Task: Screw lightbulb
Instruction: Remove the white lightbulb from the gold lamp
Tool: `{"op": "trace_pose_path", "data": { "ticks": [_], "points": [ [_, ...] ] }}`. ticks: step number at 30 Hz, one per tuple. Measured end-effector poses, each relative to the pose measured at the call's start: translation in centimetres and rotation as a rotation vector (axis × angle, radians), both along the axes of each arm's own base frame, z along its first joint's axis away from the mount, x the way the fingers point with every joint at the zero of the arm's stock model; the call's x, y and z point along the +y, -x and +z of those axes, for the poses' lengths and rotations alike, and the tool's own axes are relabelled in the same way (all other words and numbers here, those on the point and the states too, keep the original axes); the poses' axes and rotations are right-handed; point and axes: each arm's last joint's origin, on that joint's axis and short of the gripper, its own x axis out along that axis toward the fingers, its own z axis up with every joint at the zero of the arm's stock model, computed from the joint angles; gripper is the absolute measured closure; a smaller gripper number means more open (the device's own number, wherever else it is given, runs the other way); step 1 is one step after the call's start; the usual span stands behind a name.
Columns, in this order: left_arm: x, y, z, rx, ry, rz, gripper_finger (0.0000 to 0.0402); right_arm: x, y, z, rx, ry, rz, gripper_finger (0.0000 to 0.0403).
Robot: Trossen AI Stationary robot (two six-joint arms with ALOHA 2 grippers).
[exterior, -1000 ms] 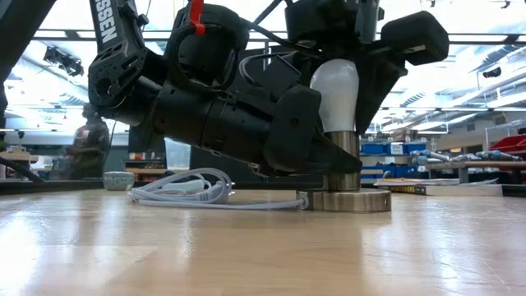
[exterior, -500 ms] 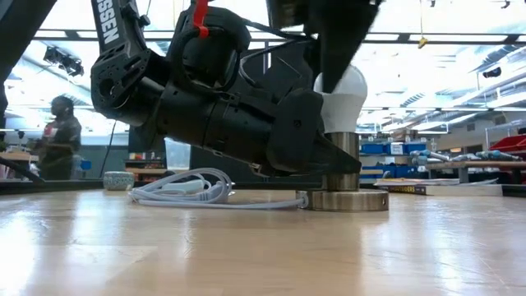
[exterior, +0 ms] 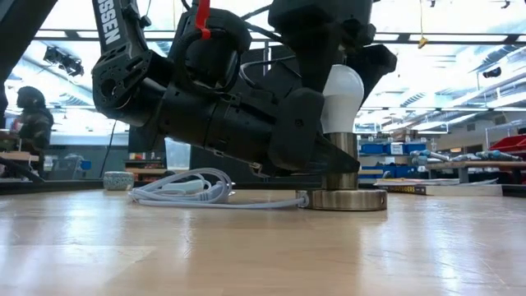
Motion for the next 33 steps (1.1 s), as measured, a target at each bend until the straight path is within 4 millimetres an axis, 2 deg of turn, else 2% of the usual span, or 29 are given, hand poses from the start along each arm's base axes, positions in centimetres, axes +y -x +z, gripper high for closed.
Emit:
{"op": "trace_pose_path", "data": {
  "ticks": [4,7,15,21,27,33],
  "points": [
    [0.0,0.0,0.0,-0.001,0.009,0.002,0.0217,1.0,0.2,0.0,-0.023,0.036,-0.051,0.0030],
    [0.0,0.0,0.0,-0.003,0.017,0.004,0.0217,1.8,0.5,0.1,-0.055,0.130,-0.083,0.0034],
    [-0.1,0.0,0.0,-0.002,0.019,-0.001,0.0217,4.7,1.5,-0.3,-0.120,0.333,-0.013,0.0046],
    [0.0,0.0,0.0,-0.003,0.023,-0.001,0.0217,5.7,2.4,-2.5,-0.142,0.441,0.017,0.0044],
    [-0.1,0.0,0.0,-0.003,0.026,-0.007,0.0217,6.8,2.3,-4.3,-0.313,0.508,-0.037,0.0049],
    [-0.2,0.0,0.0,-0.008,0.054,-0.004,0.0217,8.2,3.9,-5.4,-0.418,0.623,-0.120,0.0055]
  ]
}}
